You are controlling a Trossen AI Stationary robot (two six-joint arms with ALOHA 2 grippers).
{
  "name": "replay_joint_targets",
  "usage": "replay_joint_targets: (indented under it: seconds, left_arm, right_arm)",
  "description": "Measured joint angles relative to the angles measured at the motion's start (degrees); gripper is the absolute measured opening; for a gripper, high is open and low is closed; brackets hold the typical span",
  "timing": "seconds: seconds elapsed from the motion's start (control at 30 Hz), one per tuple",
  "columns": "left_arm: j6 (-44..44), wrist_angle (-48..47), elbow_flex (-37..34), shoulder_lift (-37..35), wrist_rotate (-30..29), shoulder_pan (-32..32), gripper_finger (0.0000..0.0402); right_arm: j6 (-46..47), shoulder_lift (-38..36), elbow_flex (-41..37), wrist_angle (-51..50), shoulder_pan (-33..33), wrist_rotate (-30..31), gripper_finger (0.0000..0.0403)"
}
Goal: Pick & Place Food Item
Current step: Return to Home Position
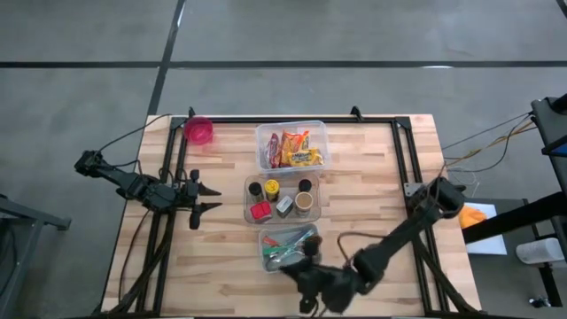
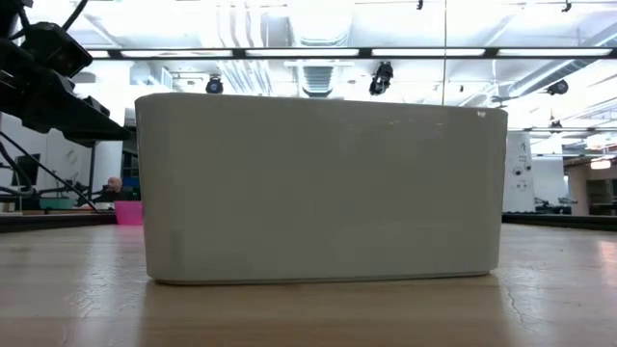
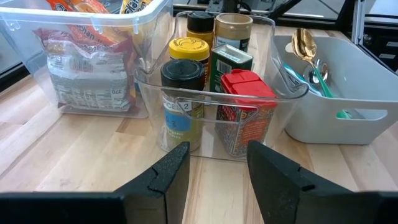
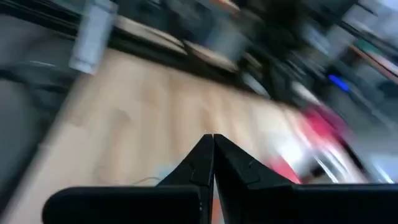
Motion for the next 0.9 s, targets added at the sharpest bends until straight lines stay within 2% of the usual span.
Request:
replay_joint_targets:
  seconds: [0.1,0.17,0.3,0.53,0.77,0.9]
  left_arm:
    - [-0.01,0.00,0.00,0.00,0.00,0.01,0.0164]
    - [0.00,0.00,0.00,0.00,0.01,0.02,0.0164]
    - [0.00,0.02,0.00,-0.03,0.01,0.02,0.0164]
    - [0.00,-0.01,0.00,-0.02,0.10,0.02,0.0164]
    - [0.00,-0.02,0.00,0.15,0.09,0.00,0.0164]
    - [-0.02,-0.03,0.00,0.35,0.10,0.01,0.0164]
  right_arm:
    - [-12.10,-0.83,-2.24,12.41,-2.83,-14.96,0.0008]
    - [-16.95,-1.41,-3.83,17.71,-4.45,-22.38,0.0008]
    - [-16.57,-3.71,-7.85,22.46,-7.25,-29.23,0.0008]
    - [-13.04,-14.65,-22.24,25.78,-8.59,-29.25,0.0008]
    - [-17.48,-32.62,-40.85,29.23,-10.31,-23.30,0.0008]
    - [-17.64,-44.76,-51.19,29.71,-13.13,-23.18,0.0008]
